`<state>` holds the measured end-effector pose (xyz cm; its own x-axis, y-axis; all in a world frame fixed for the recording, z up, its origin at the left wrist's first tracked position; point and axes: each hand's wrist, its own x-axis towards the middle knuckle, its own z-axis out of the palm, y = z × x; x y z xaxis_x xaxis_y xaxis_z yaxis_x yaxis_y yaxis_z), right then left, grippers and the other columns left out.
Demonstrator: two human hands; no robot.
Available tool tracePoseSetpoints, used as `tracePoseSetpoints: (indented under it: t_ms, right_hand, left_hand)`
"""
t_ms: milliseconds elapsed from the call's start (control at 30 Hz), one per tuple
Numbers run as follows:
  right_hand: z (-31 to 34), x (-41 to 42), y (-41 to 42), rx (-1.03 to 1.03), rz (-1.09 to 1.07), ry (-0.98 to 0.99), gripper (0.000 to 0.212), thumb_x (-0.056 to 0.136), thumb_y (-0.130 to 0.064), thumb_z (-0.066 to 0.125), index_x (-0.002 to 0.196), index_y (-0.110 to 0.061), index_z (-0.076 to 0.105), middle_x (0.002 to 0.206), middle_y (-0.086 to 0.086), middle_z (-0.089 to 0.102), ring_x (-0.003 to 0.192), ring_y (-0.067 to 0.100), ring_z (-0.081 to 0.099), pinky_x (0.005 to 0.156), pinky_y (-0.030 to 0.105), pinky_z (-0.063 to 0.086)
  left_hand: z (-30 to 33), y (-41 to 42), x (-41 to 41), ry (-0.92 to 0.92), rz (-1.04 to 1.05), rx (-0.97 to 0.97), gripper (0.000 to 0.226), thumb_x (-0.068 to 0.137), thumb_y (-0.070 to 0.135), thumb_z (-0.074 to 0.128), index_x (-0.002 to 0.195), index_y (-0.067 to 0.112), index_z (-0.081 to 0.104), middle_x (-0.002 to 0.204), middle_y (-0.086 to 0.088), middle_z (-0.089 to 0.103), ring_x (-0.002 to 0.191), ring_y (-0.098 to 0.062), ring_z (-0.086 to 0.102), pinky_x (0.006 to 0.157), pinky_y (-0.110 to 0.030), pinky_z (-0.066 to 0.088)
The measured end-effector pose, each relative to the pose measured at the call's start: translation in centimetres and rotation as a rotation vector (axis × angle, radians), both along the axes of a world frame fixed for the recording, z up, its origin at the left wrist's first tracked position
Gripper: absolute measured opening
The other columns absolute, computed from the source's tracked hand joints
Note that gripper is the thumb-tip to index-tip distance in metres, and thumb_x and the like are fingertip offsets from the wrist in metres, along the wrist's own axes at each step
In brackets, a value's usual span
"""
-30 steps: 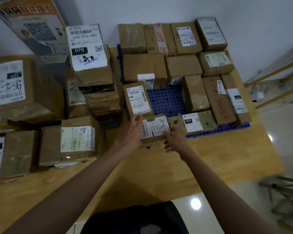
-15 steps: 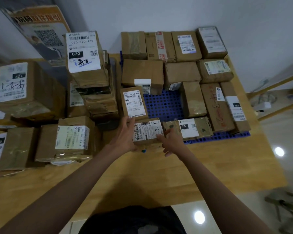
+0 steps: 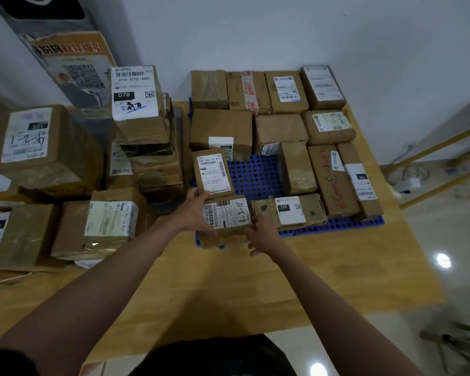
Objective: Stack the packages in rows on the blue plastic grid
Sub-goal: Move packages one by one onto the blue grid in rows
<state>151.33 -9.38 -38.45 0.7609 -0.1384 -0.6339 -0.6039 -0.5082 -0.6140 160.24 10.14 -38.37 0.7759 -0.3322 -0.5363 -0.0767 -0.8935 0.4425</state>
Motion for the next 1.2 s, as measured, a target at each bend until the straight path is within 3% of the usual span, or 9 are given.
tracePoseSetpoints:
  t_ms: [200,333,400,567,733,867,1000,1200]
  right_hand:
    - [-0.2,0.2,-0.7,-0.086,0.073,0.033,0.038,0.094,-0.015,0.055,0.128,-0.007,0.04,0.119,0.015,0.054,0.09,0.031,0.067,0.06,0.035,0.061]
    - [0.0,2.8,-1.0,-0.255,0.127,-0.125,0.052,0.088,-0.025,0.065,0.128,-0.005,0.04,0.135,0.017,0.04,0.117,0.033,0.05,0.093,0.042,0.049]
    - [0.4,4.7,-0.7,-0.273,0.137,-0.195,0.054,0.089,-0.03,0.065,0.131,-0.007,0.041,0.137,0.015,0.04,0.123,0.031,0.046,0.1,0.042,0.043]
    - [0.5,8.8,0.9,-0.155,0.173,-0.142,0.052,0.095,-0.038,0.055,0.137,-0.009,0.046,0.132,0.013,0.053,0.12,0.03,0.051,0.093,0.04,0.044]
    - [0.0,10.0,2.1,-0.14,0.243,-0.072,0.033,0.096,-0.034,0.05,0.121,-0.013,0.053,0.112,0.009,0.062,0.098,0.025,0.06,0.084,0.039,0.05]
    - [0.2,9.9,2.3,-0.227,0.264,-0.072,0.037,0.094,-0.038,0.052,0.122,-0.014,0.052,0.117,0.01,0.06,0.113,0.031,0.055,0.1,0.05,0.044]
    - [1.8,10.2,2.6,-0.318,0.31,-0.135,0.049,0.092,-0.04,0.056,0.134,-0.014,0.049,0.131,0.012,0.054,0.122,0.034,0.05,0.102,0.051,0.043]
    - [5.2,10.1,4.9,-0.297,0.426,-0.248,0.047,0.094,-0.037,0.055,0.136,-0.016,0.049,0.135,0.013,0.052,0.125,0.033,0.049,0.101,0.049,0.044]
  left_hand:
    - [-0.3,0.1,0.2,0.018,0.017,-0.03,0.136,0.053,0.043,0.093,0.156,0.019,0.007,0.16,0.001,-0.009,0.148,-0.025,0.01,0.118,-0.044,0.024]
    - [-1.0,0.1,-0.2,0.023,0.07,-0.068,0.144,0.051,0.046,0.093,0.155,0.026,-0.004,0.161,0.003,-0.016,0.149,-0.025,0.004,0.118,-0.05,0.023]
    - [-1.3,0.0,-0.2,0.03,0.139,-0.114,0.143,0.049,0.051,0.091,0.155,0.031,-0.003,0.161,0.005,-0.013,0.149,-0.026,0.006,0.116,-0.052,0.026]
    - [-1.3,-0.3,0.9,0.017,0.278,-0.258,0.127,0.05,0.062,0.086,0.152,0.038,0.015,0.159,0.007,0.006,0.144,-0.023,0.022,0.11,-0.045,0.035]
    - [-1.1,-0.6,1.5,0.019,0.267,-0.237,0.122,0.052,0.065,0.083,0.152,0.037,0.02,0.158,0.01,0.011,0.143,-0.022,0.024,0.11,-0.046,0.035]
    - [-0.7,-0.6,1.7,0.031,0.234,-0.225,0.122,0.055,0.062,0.083,0.153,0.034,0.017,0.16,0.009,0.009,0.145,-0.02,0.019,0.112,-0.044,0.03]
    - [0.9,-0.4,1.6,0.025,0.211,-0.249,0.116,0.06,0.054,0.085,0.153,0.031,0.02,0.161,0.005,0.011,0.147,-0.018,0.012,0.115,-0.042,0.023]
    - [5.8,0.5,0.6,-0.08,0.136,-0.182,0.088,0.072,0.048,0.08,0.144,0.015,0.041,0.138,-0.005,0.042,0.129,-0.02,0.041,0.099,-0.03,0.038]
